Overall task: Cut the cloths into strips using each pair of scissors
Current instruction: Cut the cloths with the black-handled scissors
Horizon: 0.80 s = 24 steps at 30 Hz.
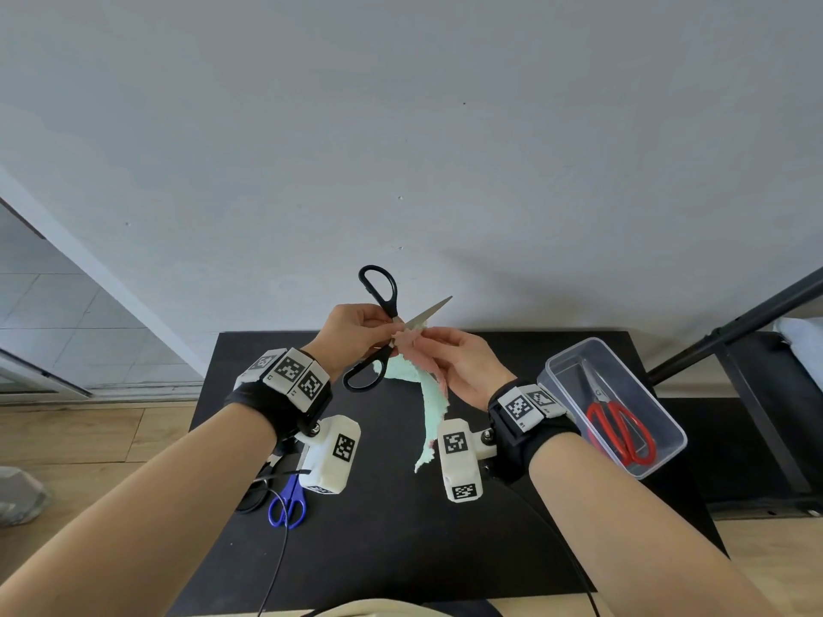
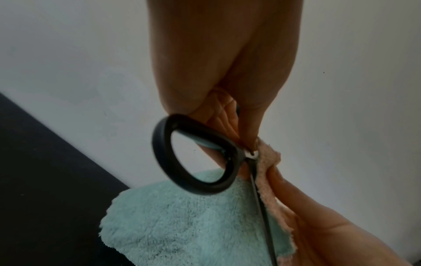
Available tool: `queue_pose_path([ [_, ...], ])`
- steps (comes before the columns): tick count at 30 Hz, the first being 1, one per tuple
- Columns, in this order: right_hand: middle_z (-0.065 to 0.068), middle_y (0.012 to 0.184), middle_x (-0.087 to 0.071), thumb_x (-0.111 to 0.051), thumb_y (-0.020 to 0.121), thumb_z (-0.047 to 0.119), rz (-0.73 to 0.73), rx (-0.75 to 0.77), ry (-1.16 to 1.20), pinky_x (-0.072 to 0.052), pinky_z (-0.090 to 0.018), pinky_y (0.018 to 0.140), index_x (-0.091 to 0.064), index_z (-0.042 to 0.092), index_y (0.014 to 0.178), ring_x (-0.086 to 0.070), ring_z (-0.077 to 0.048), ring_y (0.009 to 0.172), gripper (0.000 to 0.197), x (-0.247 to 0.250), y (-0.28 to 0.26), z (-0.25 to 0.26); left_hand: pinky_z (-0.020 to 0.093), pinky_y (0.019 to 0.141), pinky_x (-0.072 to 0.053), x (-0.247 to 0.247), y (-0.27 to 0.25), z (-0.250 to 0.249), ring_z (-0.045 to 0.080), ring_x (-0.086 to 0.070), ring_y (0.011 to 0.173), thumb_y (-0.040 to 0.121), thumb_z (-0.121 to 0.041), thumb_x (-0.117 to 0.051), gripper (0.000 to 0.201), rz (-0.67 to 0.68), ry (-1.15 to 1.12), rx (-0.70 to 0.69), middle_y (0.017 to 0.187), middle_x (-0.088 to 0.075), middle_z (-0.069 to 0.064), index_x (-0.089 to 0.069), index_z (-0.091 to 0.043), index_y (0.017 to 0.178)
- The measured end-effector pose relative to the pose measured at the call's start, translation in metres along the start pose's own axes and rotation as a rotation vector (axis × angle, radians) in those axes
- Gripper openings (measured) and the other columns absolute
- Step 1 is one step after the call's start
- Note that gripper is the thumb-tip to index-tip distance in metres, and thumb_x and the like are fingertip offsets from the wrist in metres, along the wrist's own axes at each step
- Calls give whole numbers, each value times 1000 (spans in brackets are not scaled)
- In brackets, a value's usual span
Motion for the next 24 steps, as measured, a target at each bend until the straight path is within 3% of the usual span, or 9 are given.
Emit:
queue_pose_path([
  [4,-14,96,-72,-61,87,-1,58,-21,-43,-57,-23,75,-65,-5,105,-71,-18,83,19,-8,-1,-4,22,63,-58,-4,1,4,14,-69,63,85,-4,-68,21,19,9,18,80,-69,16,-63,11,99],
  [7,-12,95,-72,-62,88,4,44,-3,-43,-56,-23,74,-67,-4,104,-70,-16,82,19,-9,-2,-3,22,65,-58,-6,1,4,17,-69,65,84,-5,-69,19,24,6,21,78,-69,16,-64,9,95],
  [11,-13,90,-71,-58,90,-1,-5,40,50,-56,-21,66,-60,-13,111,-70,-16,75,24,-9,0,1,25,66,-58,-6,-1,4,19,-67,62,86,-4,-67,19,46,69,28,74,-66,18,-64,12,96],
  [14,-12,83,-72,-54,91,-3,-8,76,63,-56,-21,65,-62,-12,102,-71,-16,72,17,-11,-2,4,19,56,-54,-6,-1,-1,13,-65,55,86,-3,-65,19,31,153,3,66,-67,14,-64,14,94],
  [18,-11,81,-73,-55,92,-1,-29,117,19,-57,-24,71,-66,-5,92,-71,-19,76,12,-10,-2,9,19,58,-55,-5,0,-7,14,-65,55,86,-9,-69,23,23,203,-15,76,-69,19,-65,12,92],
  [22,-12,81,-72,-58,89,-2,-70,124,-1,-56,-23,63,-68,-3,88,-71,-19,71,9,-4,-4,11,11,44,-43,-6,-1,-5,3,-56,40,86,-7,-68,19,37,200,8,52,-65,-1,-65,11,91],
  [24,-16,85,-71,-60,88,-1,-85,108,1,-57,-24,63,-67,-4,90,-71,-21,72,9,-1,-4,10,10,44,-42,-6,-2,-5,3,-57,41,86,-8,-69,21,49,181,11,53,-66,-2,-65,11,92],
])
Point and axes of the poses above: each hand's wrist, its own y-axis towards the middle knuckle, its own x-axis out of the back of the hand, z = x × y, the point moved 9 cm from there along y, towards the middle knuckle
